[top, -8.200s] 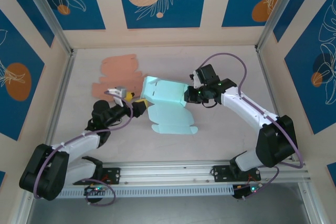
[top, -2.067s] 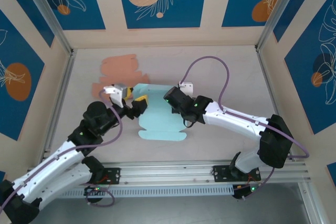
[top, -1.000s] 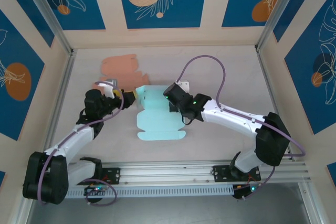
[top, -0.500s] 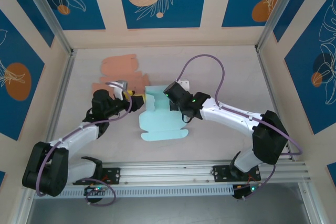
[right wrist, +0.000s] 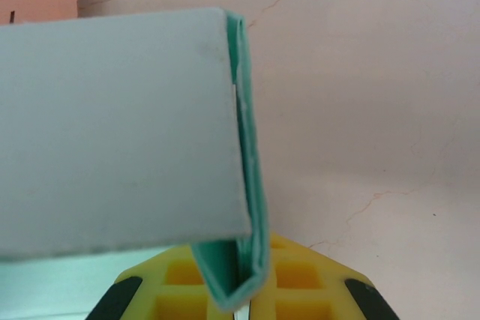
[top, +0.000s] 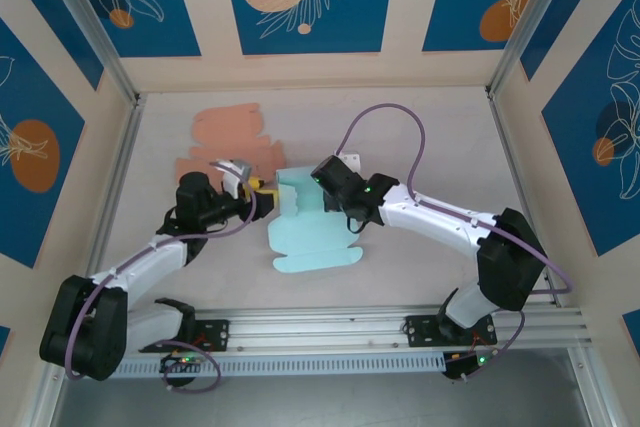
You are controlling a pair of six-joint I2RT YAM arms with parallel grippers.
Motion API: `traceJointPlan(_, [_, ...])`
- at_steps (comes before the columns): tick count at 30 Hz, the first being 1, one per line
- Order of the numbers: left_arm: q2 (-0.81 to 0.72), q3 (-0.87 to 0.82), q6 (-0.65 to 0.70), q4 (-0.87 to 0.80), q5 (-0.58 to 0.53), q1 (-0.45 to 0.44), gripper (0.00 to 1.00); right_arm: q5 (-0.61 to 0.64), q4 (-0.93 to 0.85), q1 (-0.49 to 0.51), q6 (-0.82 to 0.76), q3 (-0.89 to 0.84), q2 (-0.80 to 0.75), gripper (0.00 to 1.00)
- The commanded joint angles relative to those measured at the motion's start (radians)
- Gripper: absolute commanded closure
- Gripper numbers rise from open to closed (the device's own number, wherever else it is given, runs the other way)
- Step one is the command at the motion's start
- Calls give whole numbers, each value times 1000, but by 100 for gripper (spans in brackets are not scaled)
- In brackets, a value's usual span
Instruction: Fold the paper box
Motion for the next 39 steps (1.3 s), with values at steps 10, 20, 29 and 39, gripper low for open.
traceJointPlan(10, [116, 34, -3, 38, 60, -21, 35, -21, 43, -15, 0, 17, -1, 100])
traceJointPlan(20, [-78, 20, -72, 69, 129, -22, 0, -33, 50, -31, -12, 2, -4, 100])
traceJointPlan(29, [-262, -22, -177, -10, -297, 49, 14, -50, 54, -31, -19, -1, -19, 100])
traceJointPlan(39, [-173, 22, -172, -235, -494, 77, 24, -58, 64, -19, -19, -2, -24, 100])
